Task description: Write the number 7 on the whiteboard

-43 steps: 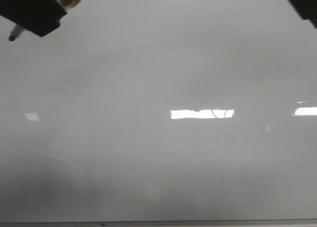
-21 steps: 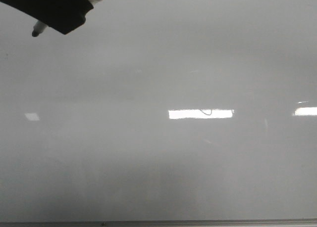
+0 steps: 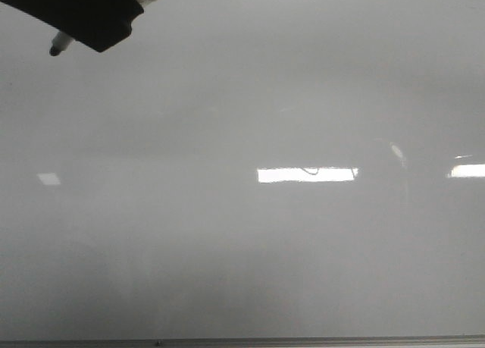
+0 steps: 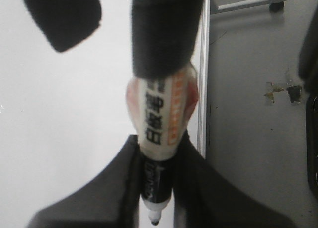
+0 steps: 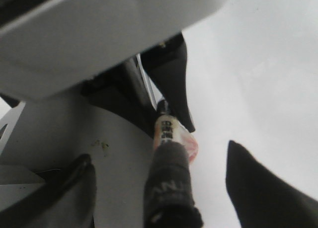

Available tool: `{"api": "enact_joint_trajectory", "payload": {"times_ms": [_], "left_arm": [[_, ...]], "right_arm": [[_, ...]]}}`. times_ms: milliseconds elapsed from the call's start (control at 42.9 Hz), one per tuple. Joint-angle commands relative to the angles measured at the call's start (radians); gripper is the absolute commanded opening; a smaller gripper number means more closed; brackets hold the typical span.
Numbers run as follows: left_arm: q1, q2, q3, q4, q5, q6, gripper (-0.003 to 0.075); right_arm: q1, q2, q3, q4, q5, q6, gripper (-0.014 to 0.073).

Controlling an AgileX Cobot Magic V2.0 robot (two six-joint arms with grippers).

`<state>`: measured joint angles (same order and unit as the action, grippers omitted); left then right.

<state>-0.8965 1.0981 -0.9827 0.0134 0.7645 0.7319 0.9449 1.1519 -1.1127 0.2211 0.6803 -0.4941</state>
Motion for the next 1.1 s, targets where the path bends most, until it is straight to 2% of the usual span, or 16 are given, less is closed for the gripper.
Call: {"api": "enact_joint_trajectory", "payload": {"times_ms": [0,256,420,536,583,653,793,863,933,1072], "left_arm": [[-0.007,-0.02,-0.034,-0.002,-0.065,-0.001,-0.002],[-0.007,-0.02,-0.034,-0.002,-0.065,-0.001,-0.002],[-0.007,-0.02,-0.034,-0.002,-0.065,-0.003,-0.002],[-0.007,-0.02,-0.034,-0.002,-0.073,-0.01,-0.0013],[-0.007,-0.02,-0.034,-0.002,-0.075,-0.01,0.0013],[-0.007,-0.02,-0.034,-0.002,-0.088,-0.011,0.0104],[-0.007,-0.022,-0.034,-0.002,-0.11,-0.032,0.043],[-0.007,-0.022,-0.034,-0.002,-0.112,-0.032,0.0557],[-0.007,-0.022,-0.034,-0.002,-0.11,-0.032,0.0602],[-0.007,-0.022,-0.034,-0.013,-0.108,-0.032,0.0597]], "right_arm": [[0.001,-0.016,-0.036,0.039,-0.059,-0.03,0.0447],[0.001,-0.016,-0.036,0.05,-0.066,-0.03,0.0213],[0.001,-0.016,-0.036,0.063,-0.073,-0.03,-0.0057],[0.001,-0.016,-0.036,0.065,-0.076,-0.03,-0.006],[0.0,-0.016,-0.036,0.065,-0.076,-0.03,-0.006],[-0.012,-0.016,-0.036,0.065,-0.069,-0.03,-0.006],[-0.07,-0.021,-0.025,0.065,-0.043,-0.028,-0.006],[-0.12,-0.029,-0.009,0.065,-0.04,-0.028,-0.006],[-0.184,-0.043,0.01,0.065,-0.039,-0.027,-0.006],[-0.321,-0.096,0.064,0.073,-0.062,-0.021,-0.006]]}}
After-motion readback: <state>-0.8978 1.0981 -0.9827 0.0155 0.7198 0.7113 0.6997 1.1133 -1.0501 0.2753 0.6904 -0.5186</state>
